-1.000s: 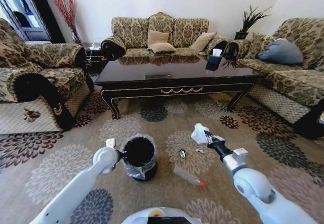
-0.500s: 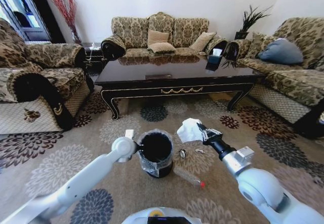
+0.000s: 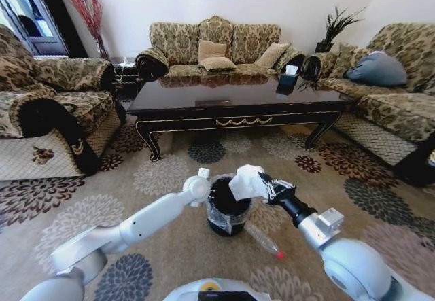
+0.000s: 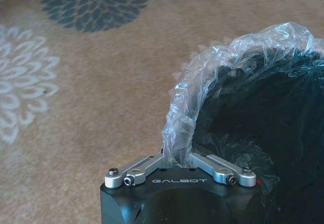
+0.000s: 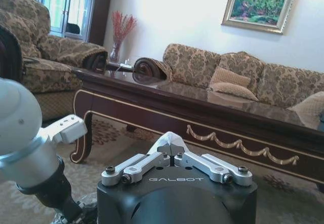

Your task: Move to the front of the table and pick up the trash from the floor, then place it into the trash bin.

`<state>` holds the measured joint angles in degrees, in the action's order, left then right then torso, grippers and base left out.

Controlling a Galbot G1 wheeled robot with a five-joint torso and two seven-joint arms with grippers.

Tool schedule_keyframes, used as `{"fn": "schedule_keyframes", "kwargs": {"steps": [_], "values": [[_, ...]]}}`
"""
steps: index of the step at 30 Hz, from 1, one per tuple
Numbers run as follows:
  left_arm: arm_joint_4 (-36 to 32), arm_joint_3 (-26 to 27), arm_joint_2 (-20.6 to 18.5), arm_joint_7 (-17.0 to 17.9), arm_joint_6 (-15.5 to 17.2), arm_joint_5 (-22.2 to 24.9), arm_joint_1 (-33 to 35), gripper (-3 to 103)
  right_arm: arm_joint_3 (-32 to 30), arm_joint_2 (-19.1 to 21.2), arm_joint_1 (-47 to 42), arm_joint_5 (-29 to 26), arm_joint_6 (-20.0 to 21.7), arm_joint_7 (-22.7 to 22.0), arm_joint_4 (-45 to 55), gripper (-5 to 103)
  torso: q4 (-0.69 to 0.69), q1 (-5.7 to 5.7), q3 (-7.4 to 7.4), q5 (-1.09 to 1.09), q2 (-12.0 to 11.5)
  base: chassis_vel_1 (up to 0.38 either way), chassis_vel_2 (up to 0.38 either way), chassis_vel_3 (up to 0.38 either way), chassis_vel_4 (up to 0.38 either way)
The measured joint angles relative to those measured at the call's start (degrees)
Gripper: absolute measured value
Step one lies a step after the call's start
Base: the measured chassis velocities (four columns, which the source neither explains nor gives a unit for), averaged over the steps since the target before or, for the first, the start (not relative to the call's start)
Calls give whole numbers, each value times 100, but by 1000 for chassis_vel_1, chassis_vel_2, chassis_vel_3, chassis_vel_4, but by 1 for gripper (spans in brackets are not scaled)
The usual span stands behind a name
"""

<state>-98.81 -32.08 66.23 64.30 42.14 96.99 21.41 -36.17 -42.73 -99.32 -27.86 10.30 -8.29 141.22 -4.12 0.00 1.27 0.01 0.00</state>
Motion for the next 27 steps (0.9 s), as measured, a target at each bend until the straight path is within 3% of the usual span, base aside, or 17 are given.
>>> {"fn": "schedule_keyframes", "kwargs": {"steps": [6, 7, 9, 13, 15, 18, 21, 22, 25, 27], "values": [[-239, -62, -60, 85, 0, 76, -49, 0, 205, -75, 2, 138, -12, 16, -110, -2, 2, 0, 0, 0, 0, 0, 0, 0, 0], [-245, -62, -75, 91, 0, 87, -55, 0, 237, -85, 2, 167, -12, 34, -112, 3, 2, 0, 0, 0, 0, 0, 0, 0, 0], [-246, -62, -81, 92, 0, 91, -57, 0, 246, -87, 2, 178, -12, 39, -112, 3, 2, 0, 0, -1, 0, 0, 0, 0, 0], [-243, -44, -96, 98, 0, 112, -61, 0, 373, -141, -30, 298, 0, 80, -111, 25, 2, 0, 0, -1, 0, 0, 0, 0, 0], [-242, -44, -94, 98, 0, 113, -61, 0, 383, -147, -31, 311, 1, 82, -111, 25, 1, 0, 0, -1, 0, 0, 0, 0, 0], [-230, -63, -67, 98, 0, 114, -60, 0, 484, -255, -68, 493, 2, 83, -125, 41, 1, 0, 0, -1, 0, 0, 0, 0, 0], [-211, -74, -56, 98, 0, 114, -56, 0, 535, -312, -121, 590, 2, 91, -125, 46, 1, 0, 0, -1, 0, 0, 0, 0, 0], [-196, -76, -44, 100, 0, 106, -44, 0, 560, -347, -172, 665, 3, 107, -124, 57, 1, 0, 0, -1, 0, 0, 0, 0, 0], [-200, -76, -26, 101, 0, 99, -15, 0, 570, -367, -219, 720, 2, 122, -127, 62, 1, 0, 0, -2, 0, 0, 0, 0, 0], [-260, -95, -17, 101, 0, 96, 16, 0, 571, -368, -236, 739, 1, 127, -170, 73, 1, 0, 0, -1, 0, 0, 0, 0, 0]]}}
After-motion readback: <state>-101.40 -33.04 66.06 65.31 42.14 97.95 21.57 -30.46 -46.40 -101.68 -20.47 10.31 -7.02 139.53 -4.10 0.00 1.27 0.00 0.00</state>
